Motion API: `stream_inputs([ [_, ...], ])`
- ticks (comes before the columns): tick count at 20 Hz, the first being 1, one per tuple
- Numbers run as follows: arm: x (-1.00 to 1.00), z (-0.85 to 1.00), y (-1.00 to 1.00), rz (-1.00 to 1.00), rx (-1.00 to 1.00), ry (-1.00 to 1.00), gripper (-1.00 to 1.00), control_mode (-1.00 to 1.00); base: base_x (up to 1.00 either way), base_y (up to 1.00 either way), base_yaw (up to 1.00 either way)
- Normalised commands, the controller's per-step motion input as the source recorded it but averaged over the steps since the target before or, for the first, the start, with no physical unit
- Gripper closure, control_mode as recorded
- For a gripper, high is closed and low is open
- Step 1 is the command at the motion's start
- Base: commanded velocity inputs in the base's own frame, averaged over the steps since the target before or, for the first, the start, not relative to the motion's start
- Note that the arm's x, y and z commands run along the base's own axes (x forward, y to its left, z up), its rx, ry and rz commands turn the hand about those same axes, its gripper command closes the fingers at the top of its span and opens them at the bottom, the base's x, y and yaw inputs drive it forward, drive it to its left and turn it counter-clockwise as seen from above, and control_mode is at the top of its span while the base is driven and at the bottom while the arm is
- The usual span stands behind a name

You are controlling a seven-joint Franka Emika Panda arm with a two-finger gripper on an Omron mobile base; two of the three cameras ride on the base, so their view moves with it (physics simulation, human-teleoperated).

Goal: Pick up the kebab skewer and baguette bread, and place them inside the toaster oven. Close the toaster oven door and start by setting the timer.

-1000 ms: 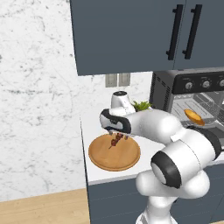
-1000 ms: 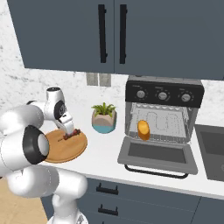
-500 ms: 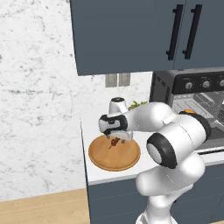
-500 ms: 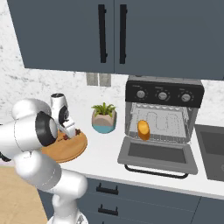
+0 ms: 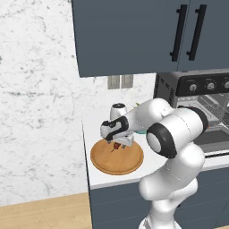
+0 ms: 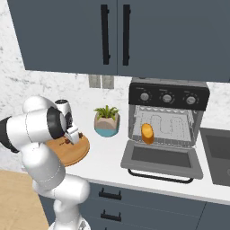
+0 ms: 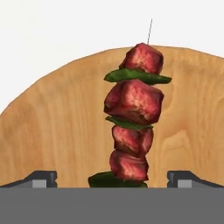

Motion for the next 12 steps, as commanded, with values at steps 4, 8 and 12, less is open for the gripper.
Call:
stream_inputs([
  [4, 0.01, -0.06, 0.07, 0.0, 0.0, 0.0, -1.0, -1.0, 0.0, 0.0, 0.0],
  [8, 0.0, -0.08, 0.01, 0.0, 0.0, 0.0, -1.0, -1.0, 0.0, 0.0, 0.0],
  [12, 0.0, -0.09, 0.0, 0.0, 0.0, 0.0, -1.0, -1.0, 0.0, 0.0, 0.0],
])
